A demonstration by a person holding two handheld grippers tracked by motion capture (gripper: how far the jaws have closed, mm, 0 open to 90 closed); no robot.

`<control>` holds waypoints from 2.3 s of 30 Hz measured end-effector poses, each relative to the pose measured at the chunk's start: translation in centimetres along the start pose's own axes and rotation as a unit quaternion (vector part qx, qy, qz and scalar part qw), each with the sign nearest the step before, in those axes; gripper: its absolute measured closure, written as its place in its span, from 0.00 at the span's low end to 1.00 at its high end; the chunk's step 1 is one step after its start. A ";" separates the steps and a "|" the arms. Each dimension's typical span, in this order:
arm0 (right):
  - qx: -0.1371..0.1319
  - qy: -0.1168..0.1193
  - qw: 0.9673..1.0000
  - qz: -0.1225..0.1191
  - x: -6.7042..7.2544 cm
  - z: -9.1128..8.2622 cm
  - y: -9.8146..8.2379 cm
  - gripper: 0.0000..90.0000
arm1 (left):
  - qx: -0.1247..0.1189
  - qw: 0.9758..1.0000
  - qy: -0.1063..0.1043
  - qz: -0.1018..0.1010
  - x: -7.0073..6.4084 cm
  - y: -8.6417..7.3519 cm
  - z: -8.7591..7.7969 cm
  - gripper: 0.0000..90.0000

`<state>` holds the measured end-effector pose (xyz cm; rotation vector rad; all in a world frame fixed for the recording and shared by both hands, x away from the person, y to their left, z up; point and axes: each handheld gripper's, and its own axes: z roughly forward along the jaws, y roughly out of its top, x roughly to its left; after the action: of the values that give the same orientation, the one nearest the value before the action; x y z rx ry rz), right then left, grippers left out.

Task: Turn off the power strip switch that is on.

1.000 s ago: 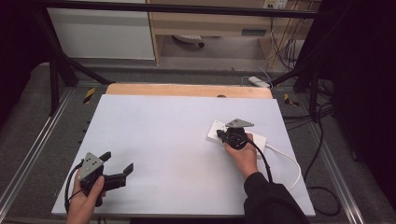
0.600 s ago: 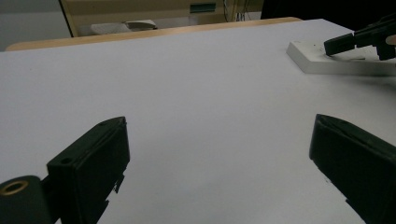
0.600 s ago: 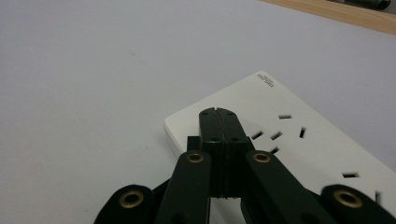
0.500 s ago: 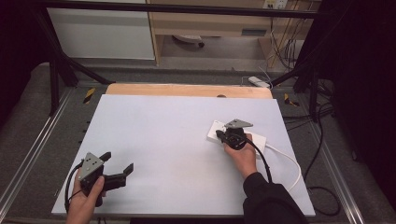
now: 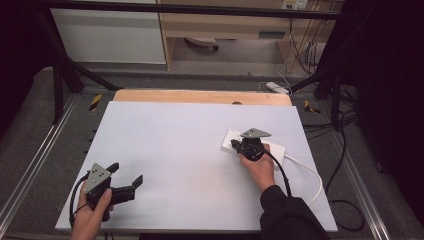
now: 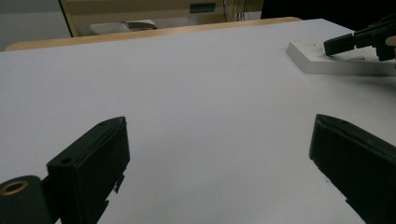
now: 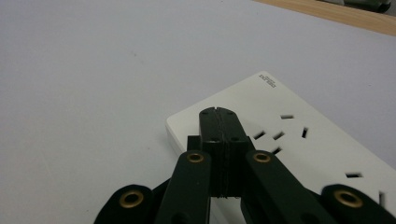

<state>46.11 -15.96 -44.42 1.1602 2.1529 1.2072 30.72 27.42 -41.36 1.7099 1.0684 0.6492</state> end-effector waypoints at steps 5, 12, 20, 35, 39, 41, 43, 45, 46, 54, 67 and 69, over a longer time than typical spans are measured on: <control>-0.004 0.001 1.000 -0.002 0.0 0.0 -0.1 1.00 | 0.000 1.000 0.000 0.001 0.0 0.0 0.0 0.06; -0.006 0.001 1.000 0.000 0.0 0.0 -0.1 1.00 | 0.000 1.000 0.000 0.001 0.0 0.0 0.0 0.06; -0.007 0.002 1.000 0.001 -0.1 0.0 -0.2 1.00 | 0.000 1.000 0.000 0.001 0.0 0.0 0.0 0.06; 0.000 0.000 1.000 0.005 -0.2 0.2 -0.2 1.00 | -0.001 1.000 0.000 -0.001 0.0 0.0 0.0 0.06; -0.004 0.002 1.000 0.009 -0.2 0.1 -0.2 1.00 | -0.001 1.000 0.000 0.000 0.0 0.0 0.0 0.06; -0.007 0.003 1.000 0.007 -0.2 0.0 0.0 1.00 | 0.000 1.000 0.000 0.000 0.0 0.0 0.0 0.06; -0.009 0.002 1.000 0.007 -0.3 -0.1 0.1 1.00 | 0.000 1.000 0.000 0.000 0.0 0.0 0.0 0.06; -0.010 0.001 1.000 0.008 -0.4 -0.3 0.1 1.00 | 0.000 1.000 0.000 -0.001 0.0 0.0 0.0 0.06; -0.010 0.000 1.000 0.009 -0.4 -0.4 0.1 1.00 | 0.000 1.000 0.000 0.000 0.0 0.0 0.0 0.06; -0.018 -0.002 1.000 0.008 -0.6 -0.9 0.4 1.00 | 0.000 1.000 0.001 0.000 0.0 0.0 0.0 0.06; -0.026 0.000 1.000 0.009 -0.8 -1.4 0.7 1.00 | 0.000 1.000 0.000 0.000 0.0 0.0 0.0 0.06; -0.029 0.001 0.999 0.012 -0.8 -1.4 0.8 1.00 | -0.001 1.000 0.000 0.000 0.0 0.0 0.0 0.06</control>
<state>45.98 -17.11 -43.05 1.1641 2.0960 1.2742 30.75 27.44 -41.37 1.7089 1.0674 0.6505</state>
